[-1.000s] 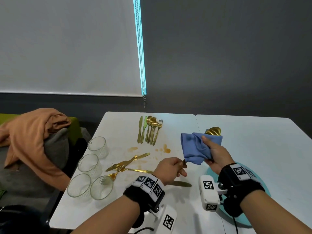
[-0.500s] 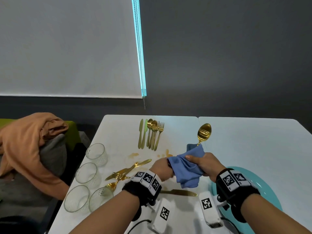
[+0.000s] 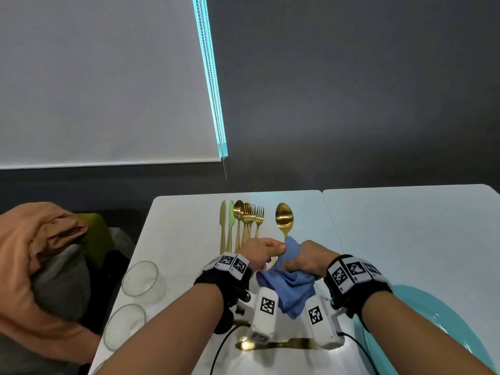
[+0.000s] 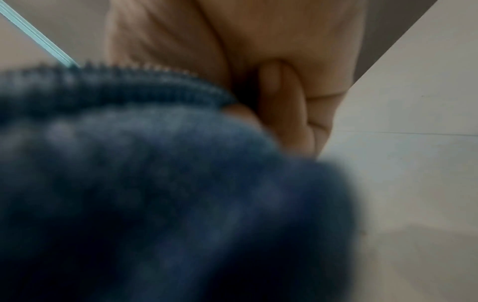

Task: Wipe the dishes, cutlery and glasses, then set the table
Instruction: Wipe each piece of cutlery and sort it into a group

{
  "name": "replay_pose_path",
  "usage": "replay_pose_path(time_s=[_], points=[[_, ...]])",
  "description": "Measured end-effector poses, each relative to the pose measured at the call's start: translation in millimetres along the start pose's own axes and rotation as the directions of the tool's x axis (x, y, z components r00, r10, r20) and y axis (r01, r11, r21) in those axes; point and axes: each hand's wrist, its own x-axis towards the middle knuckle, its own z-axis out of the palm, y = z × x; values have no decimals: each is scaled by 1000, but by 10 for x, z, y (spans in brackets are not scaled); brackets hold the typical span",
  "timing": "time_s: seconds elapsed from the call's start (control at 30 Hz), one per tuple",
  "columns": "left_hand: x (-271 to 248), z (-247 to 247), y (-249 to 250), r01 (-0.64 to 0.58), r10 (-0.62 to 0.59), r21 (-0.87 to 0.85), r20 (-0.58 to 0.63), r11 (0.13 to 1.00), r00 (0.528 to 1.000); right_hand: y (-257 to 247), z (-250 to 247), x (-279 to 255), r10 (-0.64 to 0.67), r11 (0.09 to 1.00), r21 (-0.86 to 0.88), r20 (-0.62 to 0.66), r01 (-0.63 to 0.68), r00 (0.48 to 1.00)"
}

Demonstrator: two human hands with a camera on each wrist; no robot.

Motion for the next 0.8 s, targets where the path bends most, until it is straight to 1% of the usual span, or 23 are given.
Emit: replay_pose_path(time_s=[0.07,0.13,0.23,0.3,0.33,0.4,0.47,0.5,0.57,0.6,0.63,0.67,0.7,0.73,0.77,0.8], points=[[101,-54,-45,53,-52,-5,32,999,998,-21,13,85,3,999,-47,16,-2,1000],[201,-106,-74,68,-69,13,57,998,996,-35,33,159,12,998,-61,28,-10,1000],[360,-136,-93,80,-78,-54,30,995,996,-64,38,272,29,997,-73,20,-27,999],[476,-141,-76,86,-93,-111,-62,990,994,-80,31,355,37,992,-122,1,-37,999],[539,-147,-59,92,-103,-107,-107,990,989,-83,26,393,43,988,-151,-16,-45,999],[642,-181,-3,100,-109,-68,-161,993,981,-75,2,421,66,977,-200,-62,-77,996],[717,-264,45,164,-184,-96,-271,982,945,-22,-33,418,101,965,-236,-85,-118,991],[745,-303,73,199,-209,-64,-294,978,933,25,-50,411,118,959,-247,-86,-136,989],[873,-380,69,241,-254,-81,-337,967,907,142,-79,390,141,952,-259,-99,-162,985],[939,-400,38,249,-216,55,-342,967,914,201,-98,372,148,950,-261,-106,-171,983],[954,-410,21,259,-193,141,-365,956,911,265,-116,356,155,951,-251,-119,-181,981],[962,-428,-1,238,-154,185,-382,954,911,322,-135,335,160,953,-236,-136,-189,978],[963,-449,-24,193,-91,245,-375,950,923,376,-155,310,168,956,-216,-149,-198,975],[920,-428,-82,136,3,385,-339,913,941,422,-173,277,174,959,-196,-161,-204,972],[905,-407,-97,173,24,485,-373,858,927,468,-188,247,180,962,-175,-171,-210,969],[953,-377,-112,214,-10,462,-405,860,914,506,-202,212,186,964,-156,-178,-214,966]])
